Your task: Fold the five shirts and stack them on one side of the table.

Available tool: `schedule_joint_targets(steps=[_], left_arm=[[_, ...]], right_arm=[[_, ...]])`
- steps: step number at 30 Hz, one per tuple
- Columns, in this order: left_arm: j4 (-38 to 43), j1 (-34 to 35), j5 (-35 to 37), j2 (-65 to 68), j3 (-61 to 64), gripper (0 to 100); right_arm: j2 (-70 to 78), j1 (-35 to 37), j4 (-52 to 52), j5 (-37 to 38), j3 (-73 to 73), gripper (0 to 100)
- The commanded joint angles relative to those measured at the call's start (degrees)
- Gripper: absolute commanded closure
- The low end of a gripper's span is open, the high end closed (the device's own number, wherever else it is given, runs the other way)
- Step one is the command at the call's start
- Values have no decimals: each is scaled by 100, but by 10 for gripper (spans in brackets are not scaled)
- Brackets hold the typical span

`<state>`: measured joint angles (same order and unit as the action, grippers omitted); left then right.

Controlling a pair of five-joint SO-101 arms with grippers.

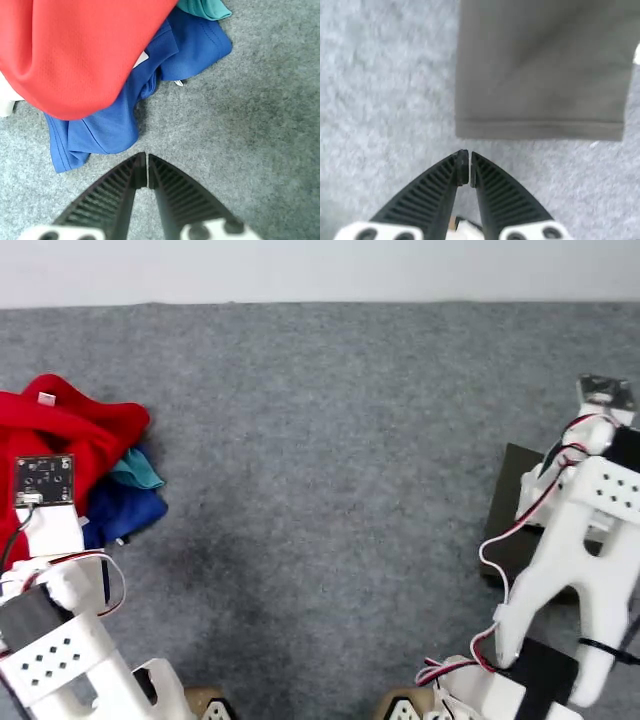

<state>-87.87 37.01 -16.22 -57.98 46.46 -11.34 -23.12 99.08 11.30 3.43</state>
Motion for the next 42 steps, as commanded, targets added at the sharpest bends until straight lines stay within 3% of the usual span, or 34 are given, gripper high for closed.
schedule_joint_targets(steps=[1,15,21,30,38,42], left_arm=[[334,-9,35,-53,-224,981],[642,-1152,62,9,-101,921],[905,-1152,62,756,-356,921],[897,-1169,35,1996,-1710,968],[888,-923,26,3253,-2686,821],[888,-844,-316,3648,-3380,810]], right_arm=[[-303,127,338,-88,-281,990],[-1402,171,365,-563,44,990],[-2123,163,374,-571,730,990],[-3037,163,365,-563,1459,990],[-3556,136,365,-563,1978,990],[-3626,145,365,-563,2189,990]])
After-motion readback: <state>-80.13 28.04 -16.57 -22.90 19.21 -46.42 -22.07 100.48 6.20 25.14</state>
